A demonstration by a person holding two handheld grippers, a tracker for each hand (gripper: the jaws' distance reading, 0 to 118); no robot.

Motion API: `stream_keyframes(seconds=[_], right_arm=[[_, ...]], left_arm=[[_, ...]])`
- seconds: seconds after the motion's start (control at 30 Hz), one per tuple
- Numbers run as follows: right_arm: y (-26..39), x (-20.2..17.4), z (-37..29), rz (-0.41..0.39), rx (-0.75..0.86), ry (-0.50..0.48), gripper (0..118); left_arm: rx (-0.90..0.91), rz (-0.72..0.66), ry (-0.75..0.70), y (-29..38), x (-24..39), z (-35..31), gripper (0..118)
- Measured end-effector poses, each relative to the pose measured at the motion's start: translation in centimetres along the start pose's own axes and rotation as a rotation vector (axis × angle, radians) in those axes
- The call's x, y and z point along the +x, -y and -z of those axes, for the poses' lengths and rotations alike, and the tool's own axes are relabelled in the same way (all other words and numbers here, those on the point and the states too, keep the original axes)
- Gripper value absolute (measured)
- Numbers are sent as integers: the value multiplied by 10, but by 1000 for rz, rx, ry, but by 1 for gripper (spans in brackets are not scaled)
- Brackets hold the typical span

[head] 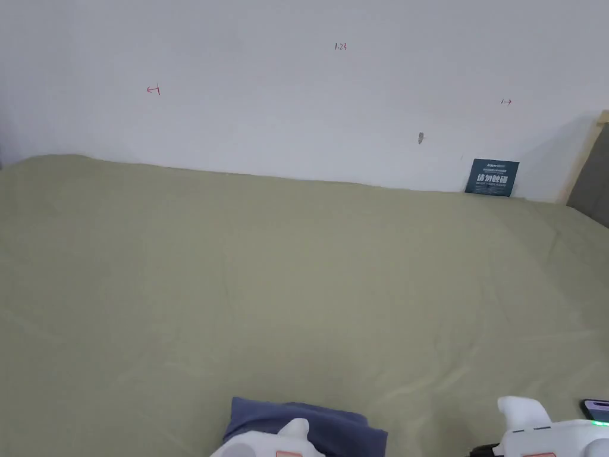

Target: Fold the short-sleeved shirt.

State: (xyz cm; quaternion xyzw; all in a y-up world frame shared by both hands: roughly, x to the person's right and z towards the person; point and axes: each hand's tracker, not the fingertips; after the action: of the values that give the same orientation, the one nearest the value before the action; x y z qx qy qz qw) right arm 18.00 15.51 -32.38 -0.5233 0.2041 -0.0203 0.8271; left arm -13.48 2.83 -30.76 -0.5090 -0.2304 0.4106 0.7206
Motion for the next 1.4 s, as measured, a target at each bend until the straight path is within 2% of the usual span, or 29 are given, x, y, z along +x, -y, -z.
stream_keyframes(seconds=[0.13,0.23,0.37,0.43,0.5,0.6,0.63,0.67,0.7,0.73,0.8,0.83,0.87,0.9,0.93,0.97,1.07,1.1,1.23,1.3,1.33,1.37,1.4], right_arm=[[-3,-15,0,-24,2,-26,1],[-10,-34,8,-26,-10,-119,1],[-27,-69,30,-78,-41,-220,1],[-35,-82,48,-65,-59,-267,1],[-41,-92,72,-13,-100,-331,0],[-41,-98,107,-31,-174,-296,0],[-38,-98,121,-24,-215,-206,0],[-31,-98,135,-52,-254,-110,0],[-27,-96,143,-44,-240,-157,0],[-24,-94,140,4,-177,-206,0],[-28,-95,130,-9,-192,-187,0],[-27,-97,128,-17,-189,-186,0],[-26,-97,129,-29,-187,-186,0],[-26,-96,129,-30,-185,-186,0],[-26,-96,129,-27,-184,-187,0],[-26,-95,131,-24,-184,-187,0],[-26,-95,130,-31,-180,-187,0],[-25,-94,129,-29,-179,-190,0],[-24,-91,128,-17,-174,-203,0],[-25,-90,127,-8,-175,-210,0],[-26,-90,126,4,-176,-211,0],[-28,-90,126,11,-178,-208,0],[-28,-92,124,18,-177,-202,0]], left_arm=[[7,28,2,-13,21,-45,0],[62,115,43,-20,28,-102,0],[175,195,-50,-30,10,-171,0],[191,168,-105,-32,-5,-189,0],[202,130,-113,-33,-24,-202,0],[194,101,-90,-31,-47,-207,0],[189,93,-89,-31,-52,-206,0],[181,88,-101,-31,-57,-205,0],[170,90,-101,-31,-61,-203,1],[159,92,-101,-31,-66,-201,1],[148,107,-85,-31,-73,-200,2],[127,107,-39,-33,-78,-198,13],[112,94,-15,-34,-83,-197,42],[100,86,-1,-36,-87,-192,91],[93,78,16,-36,-90,-188,115],[104,74,58,-37,-93,-186,118],[105,21,85,-42,-101,-164,118],[55,-24,80,-43,-106,-152,118],[99,-50,277,-48,-106,-134,118],[59,-82,252,-50,-104,-118,118],[69,-61,271,-49,-99,-114,113],[62,-34,250,-49,-93,-109,102],[38,3,191,-47,-87,-105,67]])
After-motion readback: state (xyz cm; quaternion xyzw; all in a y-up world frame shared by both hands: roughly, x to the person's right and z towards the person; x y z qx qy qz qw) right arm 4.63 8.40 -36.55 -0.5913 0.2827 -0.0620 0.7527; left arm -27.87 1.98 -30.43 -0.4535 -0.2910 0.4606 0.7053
